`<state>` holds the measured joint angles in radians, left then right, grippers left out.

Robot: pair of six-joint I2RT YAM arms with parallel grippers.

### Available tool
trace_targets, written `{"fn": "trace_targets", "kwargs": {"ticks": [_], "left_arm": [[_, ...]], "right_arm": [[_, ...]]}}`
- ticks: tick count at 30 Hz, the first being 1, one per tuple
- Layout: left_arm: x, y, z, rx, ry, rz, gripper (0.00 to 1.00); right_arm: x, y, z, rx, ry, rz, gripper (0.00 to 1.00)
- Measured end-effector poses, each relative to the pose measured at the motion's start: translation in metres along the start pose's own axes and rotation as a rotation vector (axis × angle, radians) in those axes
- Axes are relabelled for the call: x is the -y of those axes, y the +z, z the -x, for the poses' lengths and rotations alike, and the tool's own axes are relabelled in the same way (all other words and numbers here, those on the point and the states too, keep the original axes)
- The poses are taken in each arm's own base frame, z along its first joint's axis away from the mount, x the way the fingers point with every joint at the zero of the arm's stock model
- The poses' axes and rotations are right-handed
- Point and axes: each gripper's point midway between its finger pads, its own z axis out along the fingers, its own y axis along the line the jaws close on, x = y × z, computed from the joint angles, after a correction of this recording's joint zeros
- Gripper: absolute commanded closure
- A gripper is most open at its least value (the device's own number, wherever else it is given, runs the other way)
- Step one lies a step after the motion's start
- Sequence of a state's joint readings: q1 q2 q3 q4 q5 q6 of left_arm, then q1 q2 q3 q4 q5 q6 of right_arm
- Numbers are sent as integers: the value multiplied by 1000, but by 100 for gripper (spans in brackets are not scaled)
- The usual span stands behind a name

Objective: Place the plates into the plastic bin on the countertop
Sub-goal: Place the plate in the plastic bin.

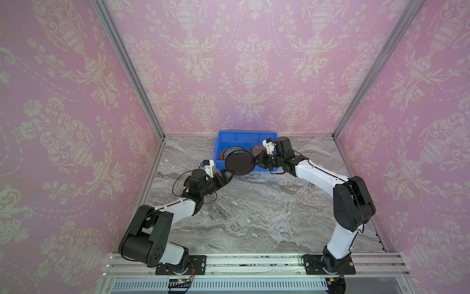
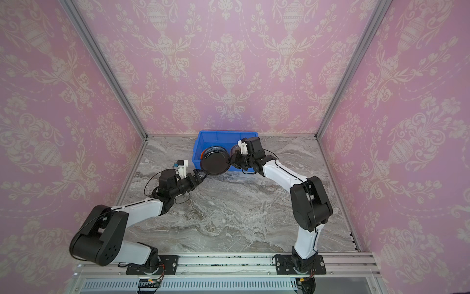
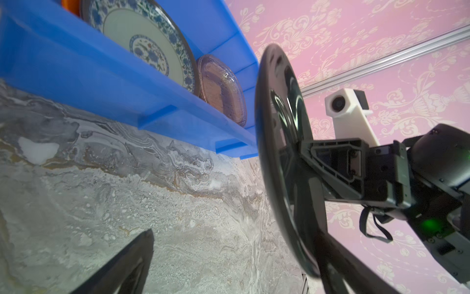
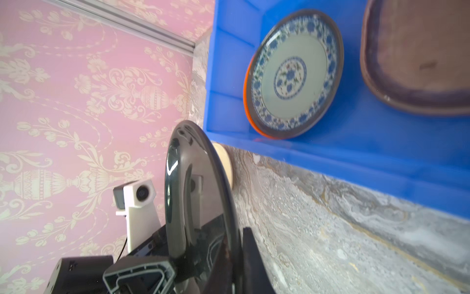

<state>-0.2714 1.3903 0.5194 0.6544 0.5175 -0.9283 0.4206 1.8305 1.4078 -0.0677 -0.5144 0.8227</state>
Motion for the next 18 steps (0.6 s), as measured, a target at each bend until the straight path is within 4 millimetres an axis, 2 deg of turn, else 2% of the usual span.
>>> {"fn": "trace_targets", "kwargs": {"ticks": [3,7,11,18], "left_arm": [[8,-11,7,26,55,6,1],[0,-18,2,28,68,29,1],[-11,-25,-2,31,55,57,1],[-17,-31,1,49,49,73,1]], "right_arm": [[-26,3,39,63,-45,27,100],[-42,17,77,115,-75,61,100],[-32,43,93,119,-63,59,100],[3,85,97,95,-15,15,100]]}}
